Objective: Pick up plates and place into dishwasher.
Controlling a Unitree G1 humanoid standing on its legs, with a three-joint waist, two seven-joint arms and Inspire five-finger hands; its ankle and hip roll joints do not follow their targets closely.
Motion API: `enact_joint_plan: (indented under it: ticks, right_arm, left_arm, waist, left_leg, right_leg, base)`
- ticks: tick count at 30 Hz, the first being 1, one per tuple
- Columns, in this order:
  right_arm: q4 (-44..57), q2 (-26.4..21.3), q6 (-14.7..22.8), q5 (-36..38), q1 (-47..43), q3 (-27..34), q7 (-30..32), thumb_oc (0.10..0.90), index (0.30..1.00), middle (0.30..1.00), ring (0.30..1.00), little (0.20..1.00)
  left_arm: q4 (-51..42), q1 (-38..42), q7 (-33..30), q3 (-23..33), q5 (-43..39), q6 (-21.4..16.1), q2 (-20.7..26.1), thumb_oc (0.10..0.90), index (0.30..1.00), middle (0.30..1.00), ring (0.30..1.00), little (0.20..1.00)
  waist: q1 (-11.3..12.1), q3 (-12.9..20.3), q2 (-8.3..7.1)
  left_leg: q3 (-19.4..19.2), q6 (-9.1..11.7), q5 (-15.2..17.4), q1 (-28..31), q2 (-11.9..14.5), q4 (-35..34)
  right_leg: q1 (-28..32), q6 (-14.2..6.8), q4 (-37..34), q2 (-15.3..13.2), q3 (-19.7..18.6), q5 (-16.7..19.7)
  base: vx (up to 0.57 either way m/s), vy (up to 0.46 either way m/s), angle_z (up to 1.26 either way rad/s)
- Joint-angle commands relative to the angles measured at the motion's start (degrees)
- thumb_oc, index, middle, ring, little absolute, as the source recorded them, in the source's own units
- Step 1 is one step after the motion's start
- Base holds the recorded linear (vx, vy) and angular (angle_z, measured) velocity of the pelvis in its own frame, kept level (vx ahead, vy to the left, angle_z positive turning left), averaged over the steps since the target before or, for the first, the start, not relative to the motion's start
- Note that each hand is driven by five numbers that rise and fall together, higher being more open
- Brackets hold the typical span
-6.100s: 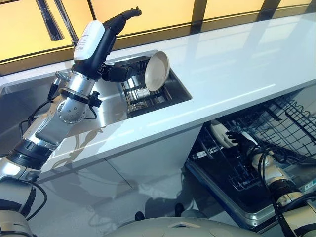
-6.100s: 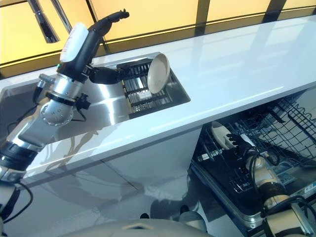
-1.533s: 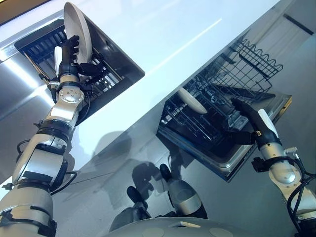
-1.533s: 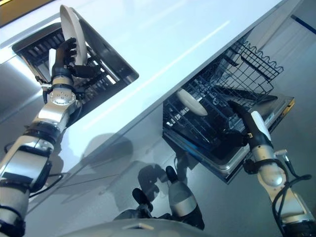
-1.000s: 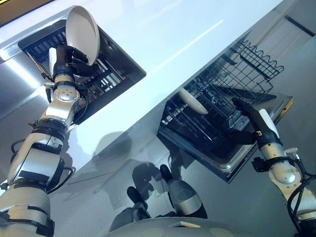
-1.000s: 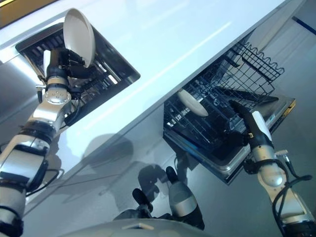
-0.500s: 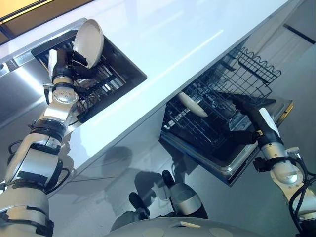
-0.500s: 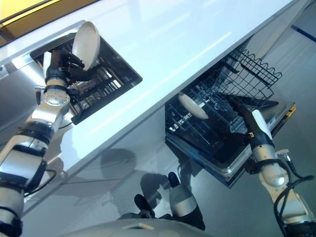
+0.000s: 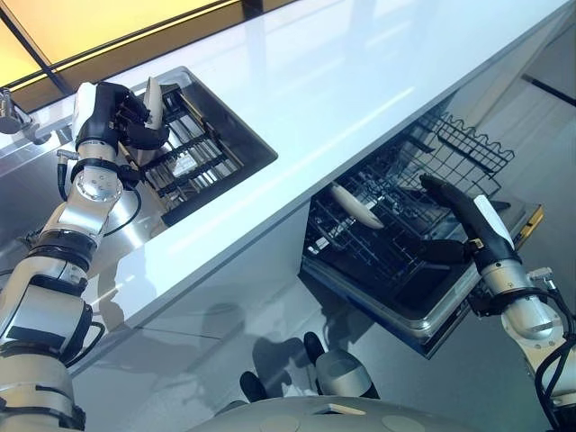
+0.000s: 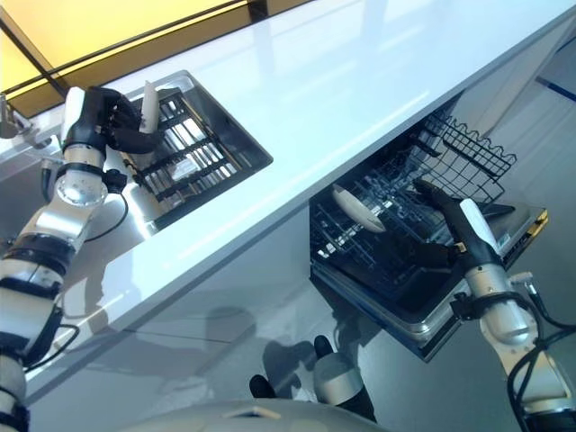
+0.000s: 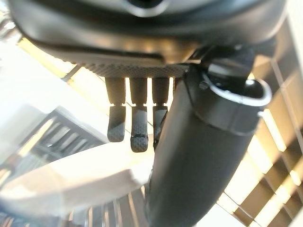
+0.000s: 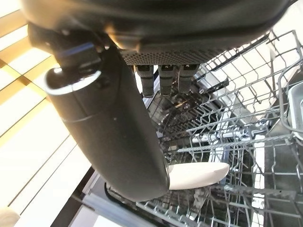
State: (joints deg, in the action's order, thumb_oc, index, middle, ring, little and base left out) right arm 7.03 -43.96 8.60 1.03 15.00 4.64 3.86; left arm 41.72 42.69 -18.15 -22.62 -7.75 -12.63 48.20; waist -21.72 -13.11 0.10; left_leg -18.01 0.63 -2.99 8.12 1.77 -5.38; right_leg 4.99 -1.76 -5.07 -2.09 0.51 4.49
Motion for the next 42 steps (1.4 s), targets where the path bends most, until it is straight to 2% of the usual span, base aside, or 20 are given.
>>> enact_joint_plan:
  ticks: [1,13,23,28,30,31,35,42]
  right_arm:
    - [4.12,-4.14,6.92,0.27,-3.40,6.29,1.34,0.800,0.900,0.900,0.900,0.900]
    - [4.56,-4.90,5.95,0.29,-5.51,6.41,0.80,0.800,0.900,0.900,0.900,0.900]
    - [4.52,-5.07,7.77,-0.29,-5.54,7.17,0.64,0.800,0.900,0.900,0.900,0.900]
    - [5.02,-6.11,12.39,2.16,-7.34,7.88,1.20,0.800,0.900,0.900,0.900,0.900]
    - [5.83,-6.12,16.26,5.88,-9.30,8.09,1.01,0.800,0.900,0.900,0.900,0.900]
    - [5.94,-6.07,16.44,6.16,-9.62,8.10,0.87,0.800,0.900,0.900,0.900,0.900]
    - [5.98,-5.14,21.23,10.10,-13.56,8.33,1.06,0.800,0.900,0.900,0.900,0.900]
    - [5.64,-5.53,23.51,8.95,-15.38,10.47,1.87,0.800,0.900,0.900,0.900,0.900]
  left_arm:
    - [-6.15,2.78,-2.92,5.33,3.59,-7.55,6.10,0.100,0.300,0.300,0.300,0.200]
    - [-13.77,-1.78,-2.90,6.86,5.75,-8.33,7.78,0.100,0.300,0.300,0.300,0.200]
    - [-15.70,-1.65,-2.53,6.65,6.06,-10.21,9.54,0.100,0.300,0.300,0.300,0.200]
    - [-19.55,-1.09,-2.95,6.06,7.26,-10.75,10.77,0.100,0.300,0.300,0.300,0.200]
    - [-22.38,-1.29,-2.61,6.05,8.00,-10.87,10.94,0.100,0.300,0.300,0.300,0.200]
    - [-22.84,-1.34,-2.57,6.05,8.11,-10.79,10.94,0.100,0.300,0.300,0.300,0.200]
    - [-27.50,-0.96,-1.86,5.59,9.89,-11.46,10.78,0.100,0.300,0.300,0.300,0.200]
    - [-33.49,0.32,-0.13,5.48,9.31,-10.34,12.14,0.100,0.300,0.300,0.300,0.200]
  waist:
    - [1.58,6.82,1.67]
    - [3.39,8.01,2.48]
    - [3.59,8.58,2.71]
    - [3.98,8.69,2.92]
    - [4.49,8.75,3.06]
    - [4.59,8.76,3.09]
    - [5.68,9.06,3.46]
    - [6.64,9.57,3.54]
  left_leg:
    - [-1.90,-0.47,4.48,0.63,-1.66,1.86]
    - [0.76,-0.63,4.27,0.84,-2.34,1.14]
    - [1.25,-0.85,4.21,0.72,-2.55,0.78]
    - [1.49,-0.79,4.23,0.87,-2.54,0.65]
    - [1.74,-0.82,4.31,0.89,-2.57,0.66]
    - [1.80,-0.82,4.32,0.87,-2.58,0.67]
    - [2.56,-0.83,4.52,0.91,-2.71,0.71]
    - [3.75,-0.85,4.56,0.93,-2.87,0.73]
  right_leg:
    - [-2.98,-3.32,4.43,4.09,-0.60,-4.66]
    - [-2.64,-2.96,5.14,4.39,-0.49,-5.45]
    - [-2.90,-2.93,5.06,4.49,-0.76,-5.23]
    - [-2.77,-3.00,4.85,4.53,-0.72,-4.97]
    - [-2.66,-2.95,4.82,4.52,-0.65,-5.00]
    - [-2.67,-2.94,4.84,4.53,-0.66,-5.00]
    - [-2.39,-2.91,4.85,4.51,-0.45,-5.12]
    - [-1.92,-2.84,4.87,4.32,0.32,-5.33]
  base:
    - [-0.03,0.043,0.12]
    - [-0.01,0.036,0.05]
    - [0.00,0.004,0.03]
    - [0.00,0.000,0.00]
    - [0.00,0.000,0.00]
    - [0.00,0.000,0.00]
    - [0.00,0.000,0.00]
    - [0.00,0.002,0.00]
